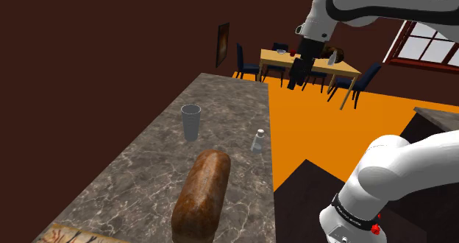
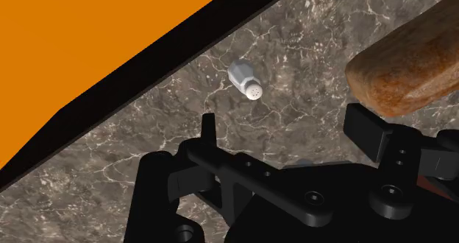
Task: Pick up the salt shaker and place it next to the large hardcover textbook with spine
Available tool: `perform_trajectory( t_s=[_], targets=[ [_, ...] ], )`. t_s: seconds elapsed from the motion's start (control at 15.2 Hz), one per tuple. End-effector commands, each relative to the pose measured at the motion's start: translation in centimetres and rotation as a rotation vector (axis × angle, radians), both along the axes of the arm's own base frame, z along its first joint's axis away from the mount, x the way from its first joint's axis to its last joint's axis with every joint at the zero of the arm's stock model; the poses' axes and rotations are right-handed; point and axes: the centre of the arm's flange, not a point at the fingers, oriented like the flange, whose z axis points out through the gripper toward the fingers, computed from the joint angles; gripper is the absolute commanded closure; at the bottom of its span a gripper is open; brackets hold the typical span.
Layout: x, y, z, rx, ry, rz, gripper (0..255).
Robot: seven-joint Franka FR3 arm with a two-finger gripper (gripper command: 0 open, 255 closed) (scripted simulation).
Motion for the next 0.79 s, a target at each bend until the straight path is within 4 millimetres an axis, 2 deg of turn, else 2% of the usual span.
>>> perform_trajectory(
  t_s=[0.0,0.73],
  targets=[
    [0.0,0.0,0.0,0.000,0.000,0.000,0],
    [8.3,4.4,-12.9,-0.072,0.152,0.079,0]
  ],
)
